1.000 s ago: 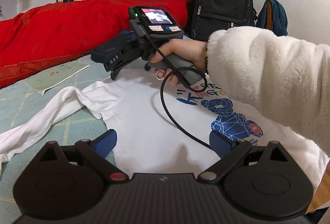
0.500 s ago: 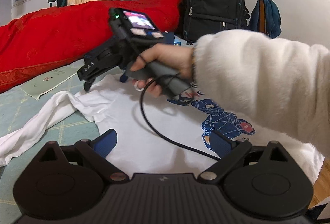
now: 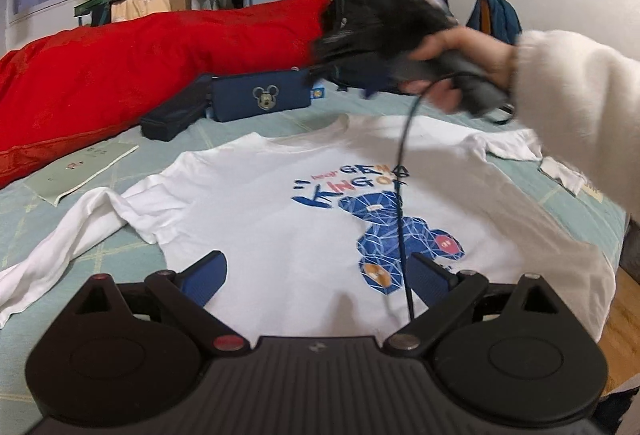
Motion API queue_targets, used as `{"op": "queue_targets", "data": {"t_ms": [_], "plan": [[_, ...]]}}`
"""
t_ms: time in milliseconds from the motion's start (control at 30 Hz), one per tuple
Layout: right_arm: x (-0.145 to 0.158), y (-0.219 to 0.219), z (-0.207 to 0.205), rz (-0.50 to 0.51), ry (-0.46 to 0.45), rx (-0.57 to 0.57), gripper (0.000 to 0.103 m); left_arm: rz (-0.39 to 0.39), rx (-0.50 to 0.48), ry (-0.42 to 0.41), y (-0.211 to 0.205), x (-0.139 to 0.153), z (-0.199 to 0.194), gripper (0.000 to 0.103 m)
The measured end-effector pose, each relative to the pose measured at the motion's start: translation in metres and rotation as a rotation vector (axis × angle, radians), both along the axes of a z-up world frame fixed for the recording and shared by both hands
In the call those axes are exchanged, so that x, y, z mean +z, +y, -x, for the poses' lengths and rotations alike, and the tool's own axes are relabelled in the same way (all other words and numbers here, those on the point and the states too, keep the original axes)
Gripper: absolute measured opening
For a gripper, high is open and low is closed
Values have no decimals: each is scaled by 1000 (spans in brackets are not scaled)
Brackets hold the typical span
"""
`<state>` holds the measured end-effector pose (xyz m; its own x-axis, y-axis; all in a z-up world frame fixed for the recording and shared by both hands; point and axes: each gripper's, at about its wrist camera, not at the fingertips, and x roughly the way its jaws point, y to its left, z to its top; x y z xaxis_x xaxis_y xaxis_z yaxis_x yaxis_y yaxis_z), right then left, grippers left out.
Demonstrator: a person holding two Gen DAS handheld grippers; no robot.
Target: Fold clothes
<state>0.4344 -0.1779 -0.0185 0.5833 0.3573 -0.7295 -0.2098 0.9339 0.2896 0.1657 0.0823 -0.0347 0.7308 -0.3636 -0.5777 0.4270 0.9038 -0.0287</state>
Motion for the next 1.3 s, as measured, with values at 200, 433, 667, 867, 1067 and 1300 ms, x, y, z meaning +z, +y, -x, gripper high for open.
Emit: {"op": "queue_targets", "data": {"t_ms": [200, 433, 667, 867, 1067, 1300], "plan": [[-48, -67, 10, -164, 156, -100, 103, -33, -30, 14, -13, -6, 2, 96], [-74, -42, -14, 11, 52, -125, 103, -32, -11, 24, -11, -11, -4, 96], [-64, -16, -26, 201, -2, -119, 103, -19, 24, 18, -1, -7, -4, 96], [-54, -8, -3, 159, 64, -64, 103, -2, 20, 14, 2, -4, -3, 96], [-80, 8, -13, 295, 55, -63, 103, -12, 27, 21, 1, -6, -7, 96], [-63, 18, -24, 286, 8, -104, 103, -10, 47, 17, 6, -6, -8, 96]]}}
